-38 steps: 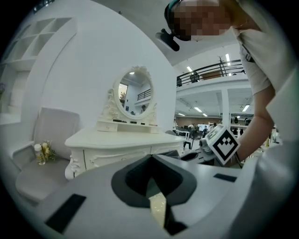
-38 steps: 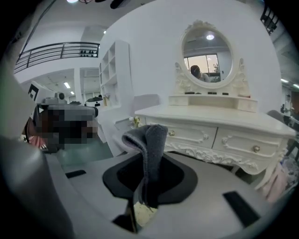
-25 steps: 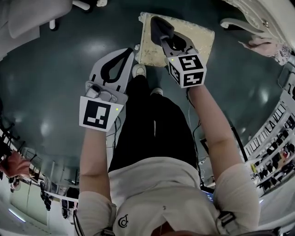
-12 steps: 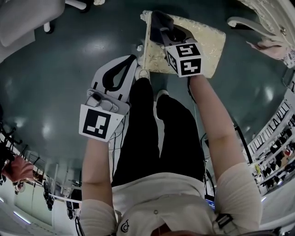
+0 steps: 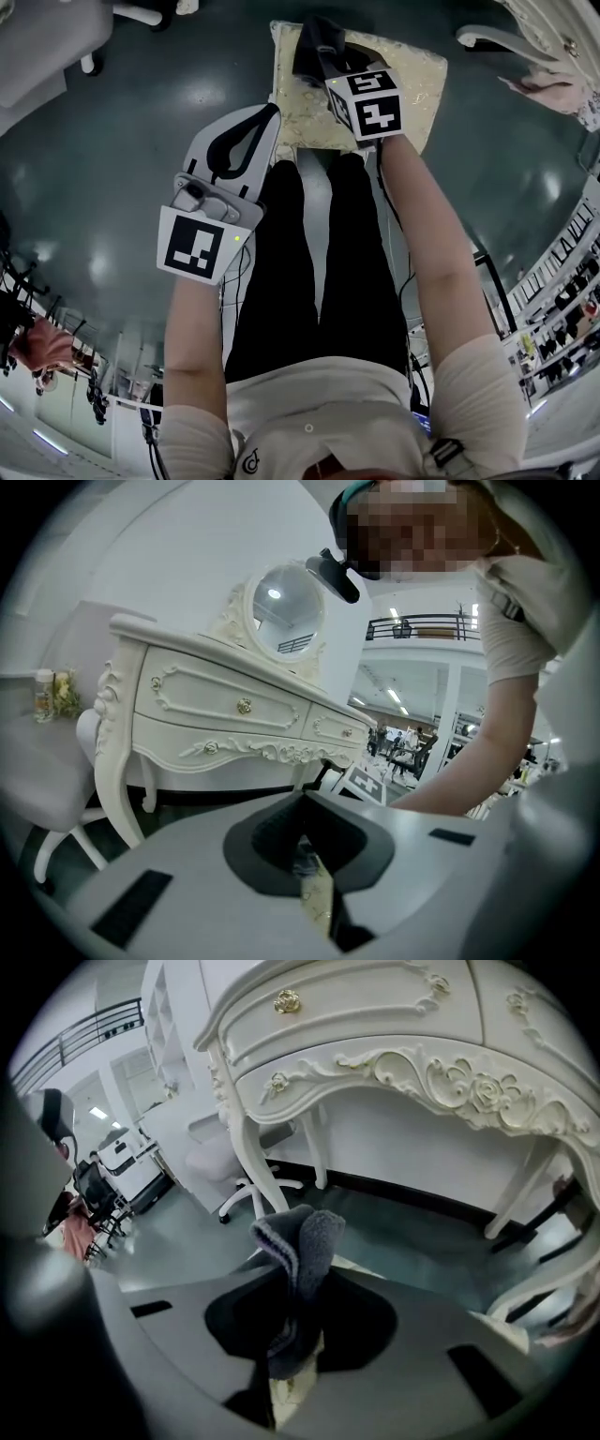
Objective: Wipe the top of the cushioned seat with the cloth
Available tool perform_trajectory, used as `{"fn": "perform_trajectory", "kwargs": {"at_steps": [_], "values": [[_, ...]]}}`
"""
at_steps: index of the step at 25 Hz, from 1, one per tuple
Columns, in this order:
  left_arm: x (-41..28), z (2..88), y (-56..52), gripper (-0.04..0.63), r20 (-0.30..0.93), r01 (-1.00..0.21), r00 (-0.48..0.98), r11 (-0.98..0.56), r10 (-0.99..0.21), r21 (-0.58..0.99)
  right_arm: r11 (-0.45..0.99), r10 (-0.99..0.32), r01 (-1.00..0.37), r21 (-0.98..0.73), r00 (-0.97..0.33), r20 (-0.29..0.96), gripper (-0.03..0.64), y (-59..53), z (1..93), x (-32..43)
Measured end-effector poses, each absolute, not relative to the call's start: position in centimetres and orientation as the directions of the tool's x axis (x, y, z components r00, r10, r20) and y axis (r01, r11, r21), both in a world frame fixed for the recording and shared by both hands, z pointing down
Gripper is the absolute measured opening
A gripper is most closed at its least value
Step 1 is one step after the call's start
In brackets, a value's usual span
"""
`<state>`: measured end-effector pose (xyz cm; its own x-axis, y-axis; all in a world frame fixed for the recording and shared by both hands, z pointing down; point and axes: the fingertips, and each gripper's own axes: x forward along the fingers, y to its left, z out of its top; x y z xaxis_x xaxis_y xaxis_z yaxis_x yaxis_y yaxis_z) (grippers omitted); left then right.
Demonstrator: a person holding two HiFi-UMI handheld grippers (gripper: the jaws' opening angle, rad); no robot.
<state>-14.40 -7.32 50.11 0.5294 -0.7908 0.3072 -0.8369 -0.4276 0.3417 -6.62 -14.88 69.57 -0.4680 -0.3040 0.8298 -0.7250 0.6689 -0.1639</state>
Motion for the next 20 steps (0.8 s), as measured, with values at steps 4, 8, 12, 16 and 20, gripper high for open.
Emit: {"fn": "perform_trajectory", "kwargs": {"at_steps": [4, 8, 12, 16, 20], "values": [[-12.7, 50.1, -7.6, 0.014, 0.32, -0.839, 0.525, -0.417, -0.789, 0.349, 0.725, -0.294, -0.678, -0.122, -0.464, 0.836, 0.078, -15.0, 69.6, -5.5], [-10.5, 49.8, -8.4, 0.014, 0.302, -0.832, 0.537, -0.433, -0.788, 0.348, 0.725, -0.274, -0.674, -0.144, -0.473, 0.837, 0.078, -15.3, 69.7, -4.1], [-8.9, 49.5, -9.0, 0.014, 0.288, -0.835, 0.528, -0.426, -0.799, 0.349, 0.719, -0.258, -0.679, -0.151, -0.462, 0.848, 0.078, -15.6, 69.8, -2.5], [-7.6, 49.7, -9.1, 0.014, 0.316, -0.849, 0.513, -0.418, -0.798, 0.323, 0.687, -0.232, -0.707, -0.17, -0.435, 0.87, 0.078, -15.9, 69.7, -0.4], [-6.7, 49.8, -9.5, 0.014, 0.328, -0.866, 0.485, -0.392, -0.811, 0.311, 0.673, -0.227, -0.721, -0.165, -0.414, 0.882, 0.078, -16.3, 69.9, 1.9]]}}
